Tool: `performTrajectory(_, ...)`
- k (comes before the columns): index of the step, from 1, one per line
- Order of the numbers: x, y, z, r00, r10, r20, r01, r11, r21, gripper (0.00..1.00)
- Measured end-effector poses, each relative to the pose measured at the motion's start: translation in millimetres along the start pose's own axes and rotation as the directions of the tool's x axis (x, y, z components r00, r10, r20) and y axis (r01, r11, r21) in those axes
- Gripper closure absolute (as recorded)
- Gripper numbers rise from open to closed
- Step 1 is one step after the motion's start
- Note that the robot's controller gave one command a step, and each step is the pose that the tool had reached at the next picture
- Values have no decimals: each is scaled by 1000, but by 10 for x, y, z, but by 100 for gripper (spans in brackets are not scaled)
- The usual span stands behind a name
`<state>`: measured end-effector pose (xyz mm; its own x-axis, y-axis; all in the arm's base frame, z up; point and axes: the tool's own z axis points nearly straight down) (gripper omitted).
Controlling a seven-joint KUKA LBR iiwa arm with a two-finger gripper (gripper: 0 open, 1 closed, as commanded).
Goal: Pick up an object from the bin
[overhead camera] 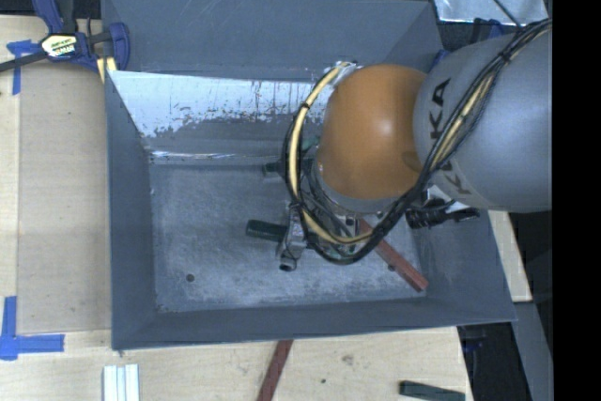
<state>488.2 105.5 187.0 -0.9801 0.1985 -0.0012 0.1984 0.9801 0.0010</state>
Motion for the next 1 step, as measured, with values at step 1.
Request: performTrajectory(1, -41, 102, -310, 1000, -21, 1, 21, 1000, 0, 100)
